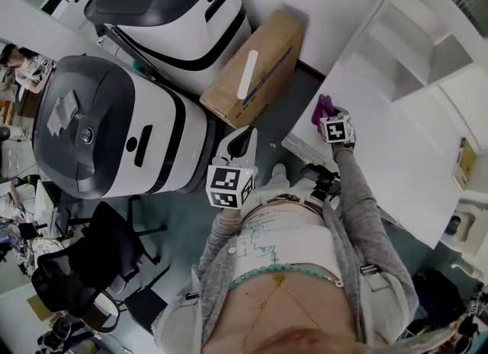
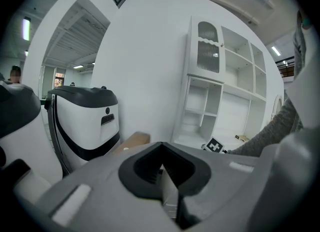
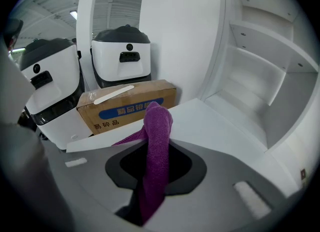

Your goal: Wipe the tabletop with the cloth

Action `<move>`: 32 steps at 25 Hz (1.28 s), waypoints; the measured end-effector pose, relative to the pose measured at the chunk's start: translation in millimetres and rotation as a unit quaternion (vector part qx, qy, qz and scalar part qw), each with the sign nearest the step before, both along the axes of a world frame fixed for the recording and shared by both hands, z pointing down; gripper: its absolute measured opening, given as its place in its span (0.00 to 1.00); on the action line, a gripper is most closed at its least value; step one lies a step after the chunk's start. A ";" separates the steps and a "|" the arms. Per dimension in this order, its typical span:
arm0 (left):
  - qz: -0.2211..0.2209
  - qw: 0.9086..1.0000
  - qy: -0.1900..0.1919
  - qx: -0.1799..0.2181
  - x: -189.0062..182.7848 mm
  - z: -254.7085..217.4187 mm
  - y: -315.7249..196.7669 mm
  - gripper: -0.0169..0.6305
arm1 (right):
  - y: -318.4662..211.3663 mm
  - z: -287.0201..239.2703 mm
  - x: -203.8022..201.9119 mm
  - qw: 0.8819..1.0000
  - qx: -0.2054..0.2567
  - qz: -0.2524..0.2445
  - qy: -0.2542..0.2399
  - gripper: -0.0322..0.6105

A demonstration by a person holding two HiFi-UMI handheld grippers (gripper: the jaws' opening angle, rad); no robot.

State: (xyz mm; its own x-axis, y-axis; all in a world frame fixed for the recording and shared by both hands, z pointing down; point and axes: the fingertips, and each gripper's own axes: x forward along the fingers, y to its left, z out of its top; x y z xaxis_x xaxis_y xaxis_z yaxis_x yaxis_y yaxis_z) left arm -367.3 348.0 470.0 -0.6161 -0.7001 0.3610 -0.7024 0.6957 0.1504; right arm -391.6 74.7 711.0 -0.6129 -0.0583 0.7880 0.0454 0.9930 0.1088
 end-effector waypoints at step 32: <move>0.041 0.999 0.024 0.000 7.0 17.0 -15.4 0.03 | 103.7 0.0 25.2 0.982 0.010 -0.189 -0.021 0.19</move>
